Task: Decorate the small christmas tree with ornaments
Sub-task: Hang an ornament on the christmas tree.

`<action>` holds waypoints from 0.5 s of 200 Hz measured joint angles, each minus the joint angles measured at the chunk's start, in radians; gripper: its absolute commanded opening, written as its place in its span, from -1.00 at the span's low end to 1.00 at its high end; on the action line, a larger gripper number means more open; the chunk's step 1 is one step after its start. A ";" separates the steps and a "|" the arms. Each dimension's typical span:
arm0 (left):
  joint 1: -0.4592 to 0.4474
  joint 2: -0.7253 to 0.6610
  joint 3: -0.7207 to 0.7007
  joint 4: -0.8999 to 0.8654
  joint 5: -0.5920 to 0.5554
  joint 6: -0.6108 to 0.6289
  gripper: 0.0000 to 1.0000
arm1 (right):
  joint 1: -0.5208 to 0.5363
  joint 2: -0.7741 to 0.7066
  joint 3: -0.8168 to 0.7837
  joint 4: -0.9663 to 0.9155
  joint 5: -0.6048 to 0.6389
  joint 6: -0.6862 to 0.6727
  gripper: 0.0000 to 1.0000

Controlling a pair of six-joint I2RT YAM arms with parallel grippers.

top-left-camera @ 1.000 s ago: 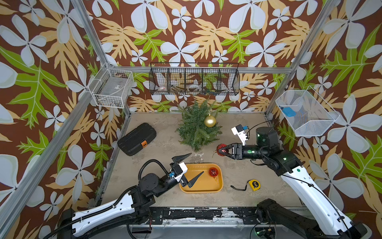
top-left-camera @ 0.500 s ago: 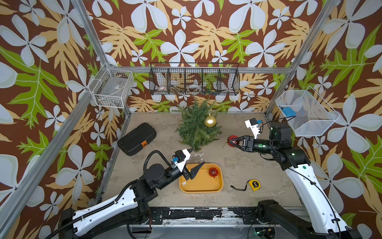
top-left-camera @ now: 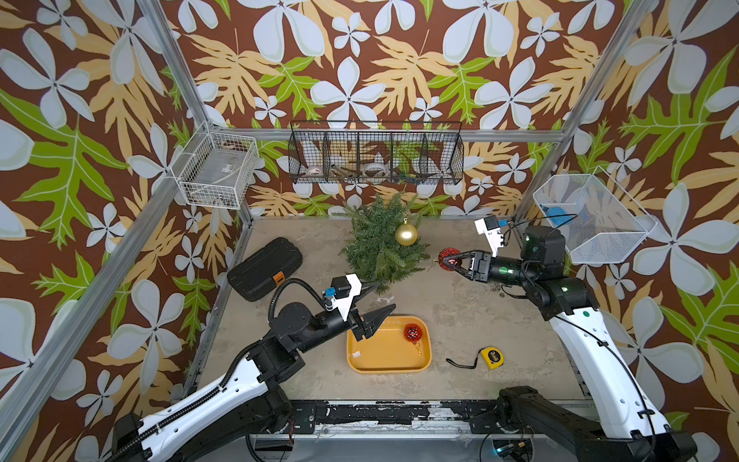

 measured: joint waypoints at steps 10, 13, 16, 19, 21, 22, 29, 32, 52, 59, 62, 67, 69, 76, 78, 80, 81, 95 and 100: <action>0.000 -0.010 0.015 -0.019 -0.006 0.003 0.35 | 0.000 0.013 0.010 0.000 0.003 -0.005 0.05; 0.000 -0.013 0.020 -0.027 -0.010 0.007 0.35 | 0.000 0.016 0.013 0.001 0.004 -0.005 0.05; 0.002 -0.015 0.026 -0.034 -0.013 0.011 0.35 | 0.000 0.021 0.017 0.002 0.005 -0.009 0.06; 0.002 -0.017 0.031 -0.042 -0.016 0.017 0.35 | 0.000 0.024 0.019 0.002 0.006 -0.012 0.06; 0.004 -0.018 0.035 -0.047 -0.020 0.023 0.35 | 0.000 0.026 0.022 0.003 0.006 -0.013 0.06; 0.005 -0.019 0.038 -0.051 -0.023 0.027 0.35 | 0.000 0.027 0.023 0.003 0.007 -0.013 0.06; 0.009 -0.021 0.053 -0.072 -0.037 0.034 0.36 | 0.000 0.035 0.031 0.007 0.008 -0.016 0.06; 0.011 -0.021 0.059 -0.081 -0.041 0.035 0.36 | 0.000 0.039 0.034 0.007 0.008 -0.017 0.06; 0.042 -0.027 0.088 -0.142 -0.065 0.069 0.38 | 0.000 0.062 0.055 0.018 0.008 -0.023 0.07; 0.056 -0.029 0.094 -0.161 -0.066 0.084 0.38 | 0.000 0.071 0.060 0.024 0.007 -0.026 0.07; 0.062 -0.031 0.096 -0.167 -0.066 0.084 0.38 | 0.000 0.076 0.063 0.026 0.007 -0.026 0.06; 0.072 -0.032 0.099 -0.177 -0.066 0.085 0.39 | 0.000 0.082 0.068 0.028 0.006 -0.027 0.07; 0.079 -0.032 0.100 -0.182 -0.066 0.089 0.39 | 0.000 0.086 0.070 0.029 0.006 -0.027 0.06; 0.099 -0.032 0.105 -0.198 -0.063 0.106 0.39 | 0.000 0.097 0.077 0.032 0.005 -0.031 0.06; 0.105 -0.032 0.106 -0.201 -0.063 0.109 0.39 | 0.000 0.098 0.079 0.034 0.005 -0.032 0.06; 0.111 -0.032 0.107 -0.204 -0.062 0.109 0.39 | 0.000 0.101 0.080 0.034 0.005 -0.034 0.06; 0.113 -0.032 0.108 -0.205 -0.062 0.108 0.39 | 0.000 0.103 0.082 0.034 0.005 -0.035 0.06; 0.162 -0.031 0.113 -0.228 -0.051 0.127 0.40 | 0.000 0.120 0.092 0.038 0.004 -0.042 0.06; 0.179 -0.029 0.113 -0.232 -0.044 0.134 0.40 | 0.000 0.125 0.095 0.038 0.004 -0.042 0.06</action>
